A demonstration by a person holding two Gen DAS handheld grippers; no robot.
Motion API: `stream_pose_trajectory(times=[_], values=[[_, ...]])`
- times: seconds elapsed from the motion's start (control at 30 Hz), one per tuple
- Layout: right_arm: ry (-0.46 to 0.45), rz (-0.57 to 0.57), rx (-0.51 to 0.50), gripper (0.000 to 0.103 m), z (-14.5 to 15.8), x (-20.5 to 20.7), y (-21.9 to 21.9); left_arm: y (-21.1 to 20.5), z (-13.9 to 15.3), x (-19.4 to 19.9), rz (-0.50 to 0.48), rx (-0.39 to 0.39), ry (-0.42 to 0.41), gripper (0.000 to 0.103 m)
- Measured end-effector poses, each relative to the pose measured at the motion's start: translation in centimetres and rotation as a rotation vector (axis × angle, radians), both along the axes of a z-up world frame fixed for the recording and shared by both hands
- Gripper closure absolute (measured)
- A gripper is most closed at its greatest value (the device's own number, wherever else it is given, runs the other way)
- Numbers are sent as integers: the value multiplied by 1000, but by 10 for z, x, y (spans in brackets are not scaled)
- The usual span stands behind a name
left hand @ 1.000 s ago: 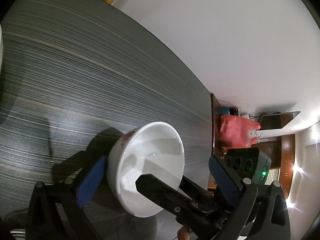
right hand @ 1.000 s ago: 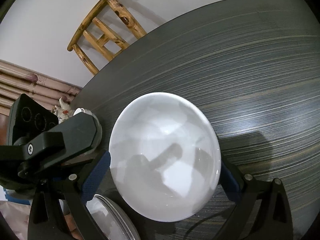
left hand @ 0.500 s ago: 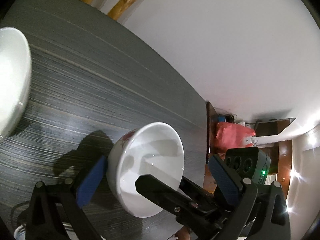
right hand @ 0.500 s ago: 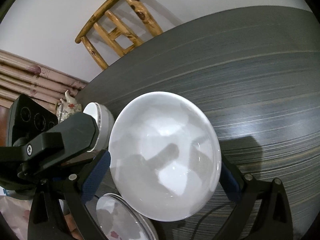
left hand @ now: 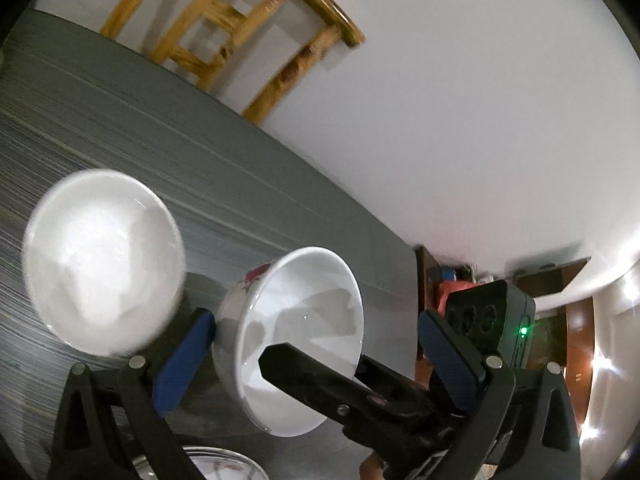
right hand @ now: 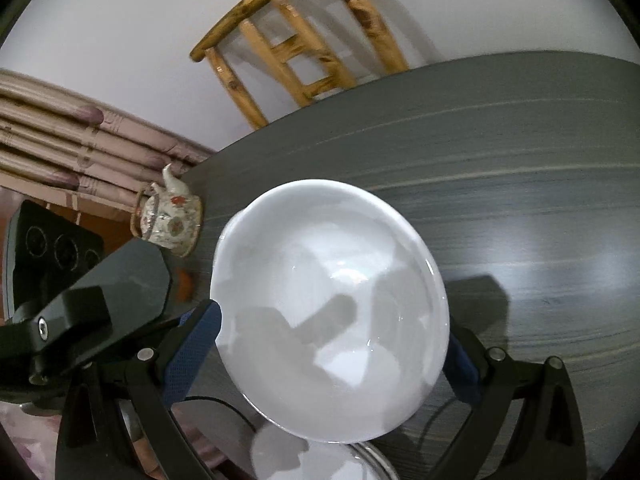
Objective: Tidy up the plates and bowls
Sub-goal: 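Carry the small white bowl with both tools toward the nested bowls, then lower the small bowl onto the nested bowls with both tools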
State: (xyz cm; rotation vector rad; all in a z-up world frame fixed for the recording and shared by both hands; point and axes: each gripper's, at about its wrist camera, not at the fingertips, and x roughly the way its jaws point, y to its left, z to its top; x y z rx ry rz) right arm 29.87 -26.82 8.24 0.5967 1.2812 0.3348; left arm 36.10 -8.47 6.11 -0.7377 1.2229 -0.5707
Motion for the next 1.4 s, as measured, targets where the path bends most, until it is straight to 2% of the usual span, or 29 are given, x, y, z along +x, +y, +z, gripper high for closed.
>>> stream_pose_trajectory(times=[0.23,0.5,0.67,0.97,1.2,1.4], values=[[10,55,24,3,2,29,50,47,15,17,75,21,-23,0],[39,108,-16,3,-14,40,90,95,-4,24,120,4,9,0],[-1,149,-133,3,-15,37,105,102,-24,22,116,-22,34,0],[-51,196,-287,3,-17,36,121,107,-46,15,110,-59,82,0],[-84,199,-324,3,-16,38,124,114,-40,12,119,-22,53,0],[-88,211,-317,3,-16,37,124,123,-38,12,120,-51,53,0]])
